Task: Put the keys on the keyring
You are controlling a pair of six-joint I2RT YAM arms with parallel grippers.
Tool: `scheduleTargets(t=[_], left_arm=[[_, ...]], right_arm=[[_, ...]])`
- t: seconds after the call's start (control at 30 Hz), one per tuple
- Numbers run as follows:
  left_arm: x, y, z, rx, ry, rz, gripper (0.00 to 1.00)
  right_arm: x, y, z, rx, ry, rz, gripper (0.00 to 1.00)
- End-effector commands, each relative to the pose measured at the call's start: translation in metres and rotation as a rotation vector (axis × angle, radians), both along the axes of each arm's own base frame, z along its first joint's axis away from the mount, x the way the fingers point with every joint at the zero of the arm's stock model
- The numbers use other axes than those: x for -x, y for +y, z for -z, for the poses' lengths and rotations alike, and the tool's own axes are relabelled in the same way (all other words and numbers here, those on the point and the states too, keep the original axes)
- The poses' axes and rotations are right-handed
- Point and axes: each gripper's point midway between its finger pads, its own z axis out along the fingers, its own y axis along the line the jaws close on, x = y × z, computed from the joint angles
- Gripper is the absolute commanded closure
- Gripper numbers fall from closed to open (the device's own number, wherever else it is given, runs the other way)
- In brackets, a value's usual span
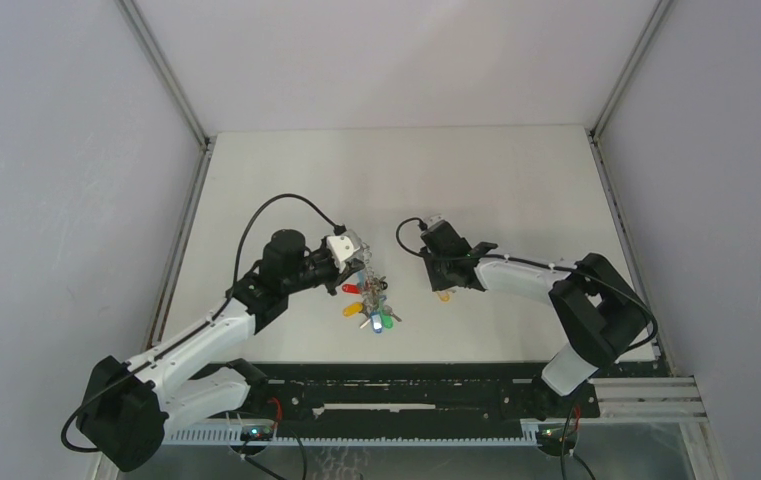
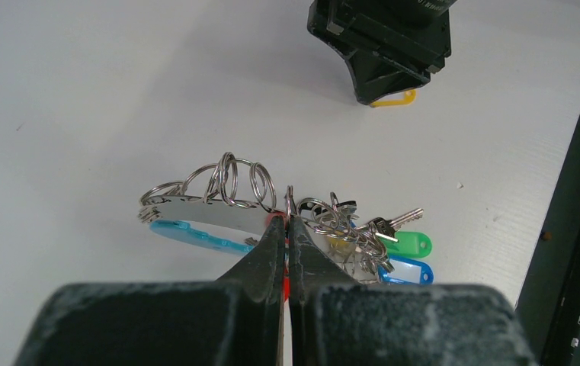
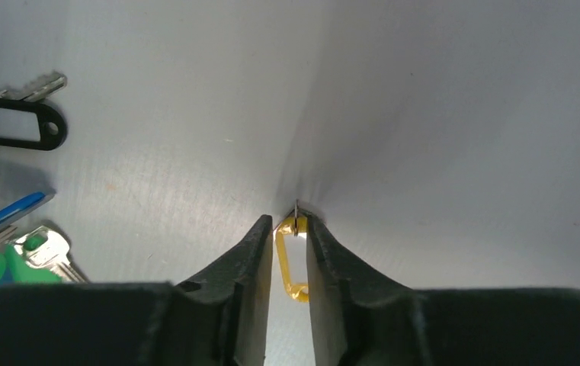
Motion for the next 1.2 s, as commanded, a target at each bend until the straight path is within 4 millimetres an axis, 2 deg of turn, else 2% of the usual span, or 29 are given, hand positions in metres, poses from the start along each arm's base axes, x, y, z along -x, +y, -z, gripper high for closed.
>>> scheduleTargets(t=[0.0,0.07,0.27,0.9,1.17], left_arm=[[-0.008,-0.005,-0.022,0.036,-0.09,0.006,1.0],[-0.008,-0.006,-0.022,0.038,-0.09,0.007,1.0],[-0.008,-0.005,-0.023,0.039,-0.096,0.003,1.0],[-0.008,-0.005,-0.022,0.039,-0.094,0.004,1.0],[-0.008,-0.006,-0.022,0.037,-0.093,0.006,1.0]], right_arm=[[-0.011,0.009,-0.038,-0.072,-0.047,-0.009,0.73],[-0.006,0.005,-0.042,-0.06,-0.017,-0.008,0.7],[0.0,0.0,-0.046,-0.037,0.022,-0.006,0.7],[-0.01,0.006,-0.019,-0.023,0.003,0.003,0.84],[-0.007,0.006,-0.006,-0.01,0.041,0.004,0.86]])
